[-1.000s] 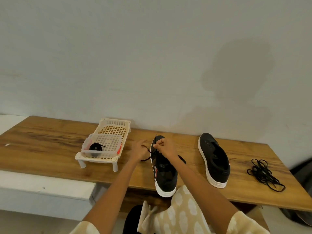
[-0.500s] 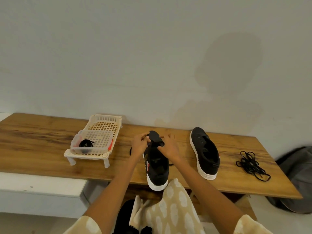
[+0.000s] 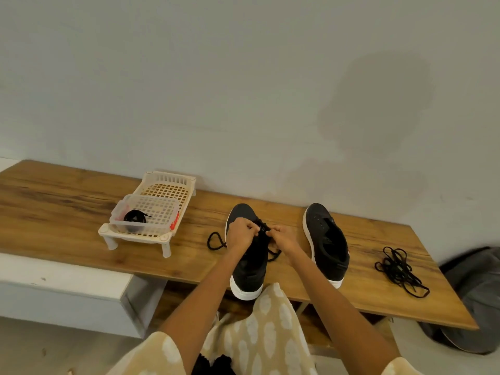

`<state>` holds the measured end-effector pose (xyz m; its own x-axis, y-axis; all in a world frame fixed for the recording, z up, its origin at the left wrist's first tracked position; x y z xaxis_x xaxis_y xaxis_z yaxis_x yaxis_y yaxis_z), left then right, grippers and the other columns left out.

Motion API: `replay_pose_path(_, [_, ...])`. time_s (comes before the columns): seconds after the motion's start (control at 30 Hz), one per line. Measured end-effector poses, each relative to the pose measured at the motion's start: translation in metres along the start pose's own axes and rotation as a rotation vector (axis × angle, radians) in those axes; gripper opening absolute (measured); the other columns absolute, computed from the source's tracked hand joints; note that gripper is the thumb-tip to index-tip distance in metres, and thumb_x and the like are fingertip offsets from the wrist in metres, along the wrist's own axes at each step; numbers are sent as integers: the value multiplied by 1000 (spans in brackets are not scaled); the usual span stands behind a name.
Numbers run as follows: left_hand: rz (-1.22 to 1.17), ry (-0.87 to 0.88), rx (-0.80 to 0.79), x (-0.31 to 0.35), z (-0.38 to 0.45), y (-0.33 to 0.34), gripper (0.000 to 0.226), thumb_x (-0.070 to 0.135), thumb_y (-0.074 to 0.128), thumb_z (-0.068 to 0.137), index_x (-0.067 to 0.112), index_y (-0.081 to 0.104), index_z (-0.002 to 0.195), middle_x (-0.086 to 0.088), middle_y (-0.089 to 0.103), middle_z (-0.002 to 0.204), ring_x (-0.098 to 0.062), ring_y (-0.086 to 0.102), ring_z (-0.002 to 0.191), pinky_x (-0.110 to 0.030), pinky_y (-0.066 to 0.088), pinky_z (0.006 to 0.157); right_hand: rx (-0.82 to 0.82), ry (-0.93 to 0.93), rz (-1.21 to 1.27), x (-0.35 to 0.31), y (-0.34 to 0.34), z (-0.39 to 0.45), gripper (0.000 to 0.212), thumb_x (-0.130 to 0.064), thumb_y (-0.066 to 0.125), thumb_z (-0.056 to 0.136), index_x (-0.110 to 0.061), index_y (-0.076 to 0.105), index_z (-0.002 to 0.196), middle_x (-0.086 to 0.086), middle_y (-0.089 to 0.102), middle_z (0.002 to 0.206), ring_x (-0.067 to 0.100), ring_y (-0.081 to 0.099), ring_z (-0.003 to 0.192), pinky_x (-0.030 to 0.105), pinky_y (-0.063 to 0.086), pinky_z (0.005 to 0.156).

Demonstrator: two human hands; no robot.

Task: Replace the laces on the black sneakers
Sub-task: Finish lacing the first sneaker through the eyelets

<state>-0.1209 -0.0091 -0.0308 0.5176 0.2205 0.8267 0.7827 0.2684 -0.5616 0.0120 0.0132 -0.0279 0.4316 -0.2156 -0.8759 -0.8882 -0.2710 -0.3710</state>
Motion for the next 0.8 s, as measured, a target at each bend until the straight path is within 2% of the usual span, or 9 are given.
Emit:
replay_pose_path(0.1, [41,-3,-20,0,0,6,14,19,64,89,17,77,84,0,74,86,-13,66,79,-25,51,70,-28,15,-12,2,1,4,25,-6,51,92,-19,70,81,7,68,85,26,64,87,35,52,83])
replay_pose_path(0.17, [48,-1,-8,-1,1,7,13,21,64,89,18,77,87,0,73,87,-13,66,80,-23,49,67,-38,16,-25,1,0,5,25,-6,52,92,-20,69,79,7,68,87,29,65,93,40,52,90])
replay_pose_path(0.3, [78,34,12,-1,3,6,13,21,65,88,16,77,89,0,74,88,-13,66,78,-22,49,66,-64,-2,-30,-5,-2,3,19,-5,51,93,-5,69,99,-1,62,75,11,57,71,20,47,63])
replay_pose_path(0.37, [83,53,7,-2,5,6,14,21,65,88,15,77,89,-2,74,89,-13,66,78,-23,51,68,-65,-15,-24,-6,-2,1,18,-7,52,94,-5,69,97,-3,60,70,5,54,63,13,43,54])
replay_pose_path(0.43, [78,77,-3,-6,7,6,13,21,66,87,15,76,91,-2,74,91,-13,67,81,-26,53,73,-96,-38,-7,-7,-2,-3,20,-13,50,97,-5,68,91,-1,60,71,5,56,64,12,45,55])
replay_pose_path(0.53, [27,80,-8,-11,8,4,13,21,71,83,18,67,95,1,72,83,-13,66,81,-34,54,78,-138,-19,65,-6,-4,-2,31,-22,45,100,0,65,107,7,66,93,17,64,86,21,54,72])
replay_pose_path(0.6, [5,91,-28,-10,9,3,20,21,72,82,19,59,96,3,69,75,-13,65,78,-37,54,76,-139,-1,84,-6,-4,1,26,-17,46,99,0,65,104,8,66,92,15,65,81,19,55,66])
replay_pose_path(0.67, [40,129,-66,-7,12,1,23,21,72,82,19,56,99,3,69,77,-13,64,79,-37,53,75,-132,24,98,-7,-3,2,18,-12,51,97,-5,67,91,5,66,85,12,64,74,15,53,57])
replay_pose_path(0.8, [129,208,-143,-2,16,-7,17,23,69,84,22,62,99,3,71,80,-14,64,82,-33,51,69,-131,83,131,-7,-2,6,19,-10,54,95,-8,63,78,6,64,78,13,63,69,16,53,52])
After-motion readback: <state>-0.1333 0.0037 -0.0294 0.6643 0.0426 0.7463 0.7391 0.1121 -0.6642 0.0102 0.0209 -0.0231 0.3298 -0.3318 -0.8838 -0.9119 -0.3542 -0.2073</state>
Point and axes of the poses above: each hand's wrist, its own z-axis towards the middle knuckle, its own y-axis out of the palm, x = y × z, the point moved 3 cm from there along z, towards the middle knuckle
